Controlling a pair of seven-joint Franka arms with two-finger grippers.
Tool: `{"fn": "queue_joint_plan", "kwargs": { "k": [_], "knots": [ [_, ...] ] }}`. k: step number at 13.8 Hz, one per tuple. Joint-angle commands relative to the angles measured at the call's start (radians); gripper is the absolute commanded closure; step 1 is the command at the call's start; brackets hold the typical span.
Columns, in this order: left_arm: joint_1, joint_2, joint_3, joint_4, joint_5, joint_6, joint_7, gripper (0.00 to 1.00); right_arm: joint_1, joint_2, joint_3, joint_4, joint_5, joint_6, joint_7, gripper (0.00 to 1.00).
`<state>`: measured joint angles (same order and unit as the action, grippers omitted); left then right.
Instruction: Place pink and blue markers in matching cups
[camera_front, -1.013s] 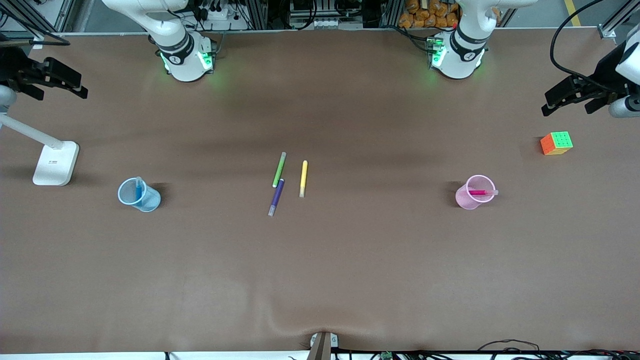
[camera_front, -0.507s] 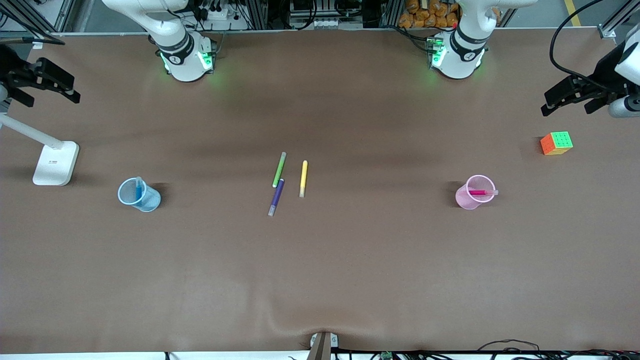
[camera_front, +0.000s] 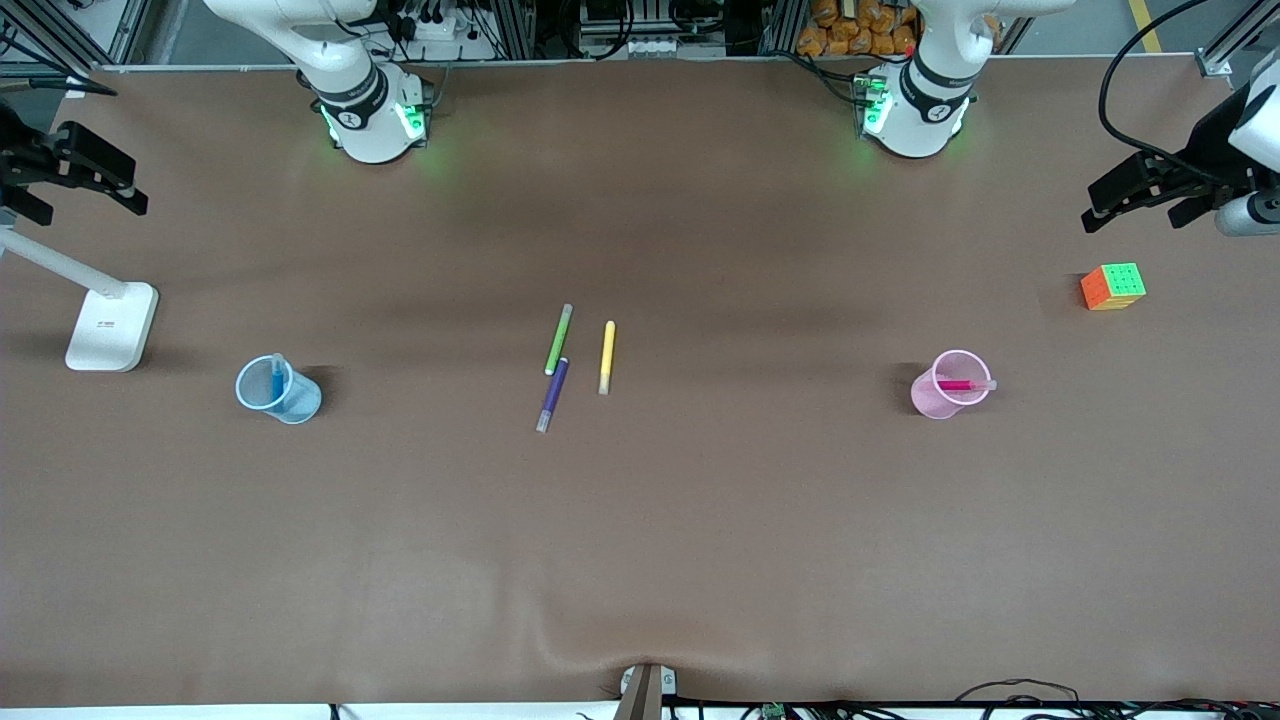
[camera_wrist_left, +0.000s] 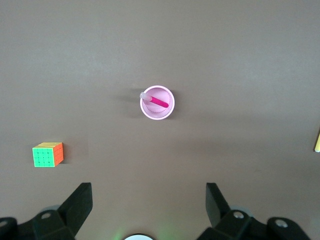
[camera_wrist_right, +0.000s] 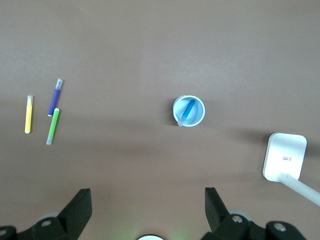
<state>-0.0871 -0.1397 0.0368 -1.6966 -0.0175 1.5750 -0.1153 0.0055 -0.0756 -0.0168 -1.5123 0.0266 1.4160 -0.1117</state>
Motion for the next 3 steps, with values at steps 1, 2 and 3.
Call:
{"fn": "queue_joint_plan", "kwargs": {
  "k": [1,2,3],
  "knots": [
    [-0.006,0.006,0.002,0.018,0.018,-0.010,0.011,0.00,-0.004,0.042,0.001,0.050,-0.017,-0.008,-0.019,0.00],
    [-0.006,0.006,0.002,0.018,0.018,-0.010,0.013,0.00,-0.001,0.046,0.003,0.069,-0.017,-0.009,-0.019,0.00],
    [-0.008,0.006,0.002,0.017,0.018,-0.010,0.011,0.00,-0.002,0.046,0.001,0.069,-0.014,-0.009,-0.020,0.00]
  ]
}}
